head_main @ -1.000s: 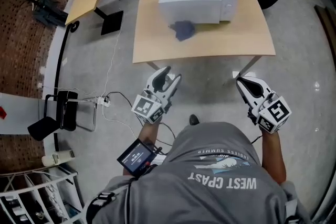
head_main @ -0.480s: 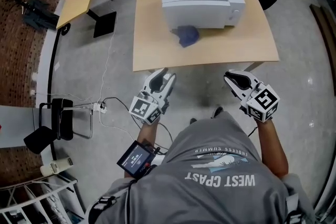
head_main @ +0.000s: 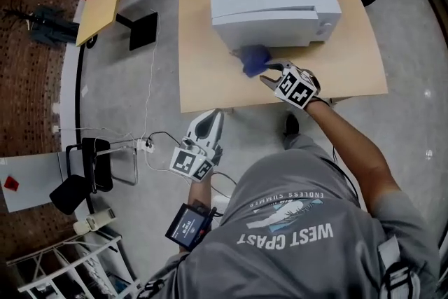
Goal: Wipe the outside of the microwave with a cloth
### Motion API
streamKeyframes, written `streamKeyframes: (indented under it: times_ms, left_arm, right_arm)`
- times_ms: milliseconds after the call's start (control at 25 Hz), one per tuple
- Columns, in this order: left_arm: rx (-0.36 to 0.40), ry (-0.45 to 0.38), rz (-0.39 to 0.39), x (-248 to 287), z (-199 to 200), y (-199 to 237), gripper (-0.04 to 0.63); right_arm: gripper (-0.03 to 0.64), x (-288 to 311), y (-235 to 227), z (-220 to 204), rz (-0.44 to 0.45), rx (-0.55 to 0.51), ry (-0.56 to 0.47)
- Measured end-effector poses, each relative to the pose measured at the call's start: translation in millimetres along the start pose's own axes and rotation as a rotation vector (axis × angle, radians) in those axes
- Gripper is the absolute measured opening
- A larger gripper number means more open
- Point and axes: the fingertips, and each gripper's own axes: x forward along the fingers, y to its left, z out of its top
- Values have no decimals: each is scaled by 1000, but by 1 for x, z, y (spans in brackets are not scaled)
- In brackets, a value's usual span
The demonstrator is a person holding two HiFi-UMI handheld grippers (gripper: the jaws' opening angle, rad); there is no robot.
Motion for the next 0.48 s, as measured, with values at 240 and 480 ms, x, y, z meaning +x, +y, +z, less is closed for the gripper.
streamKeyframes:
  times_ms: [240,480]
  left_arm:
    - [-6,41,110,38,-2,28,23]
    - [-51,115,224,32,-29,56,25]
  right_arm:
    - [123,132,-53,-63,91,-252,250]
    - [138,199,-66,-119,111,-320,369]
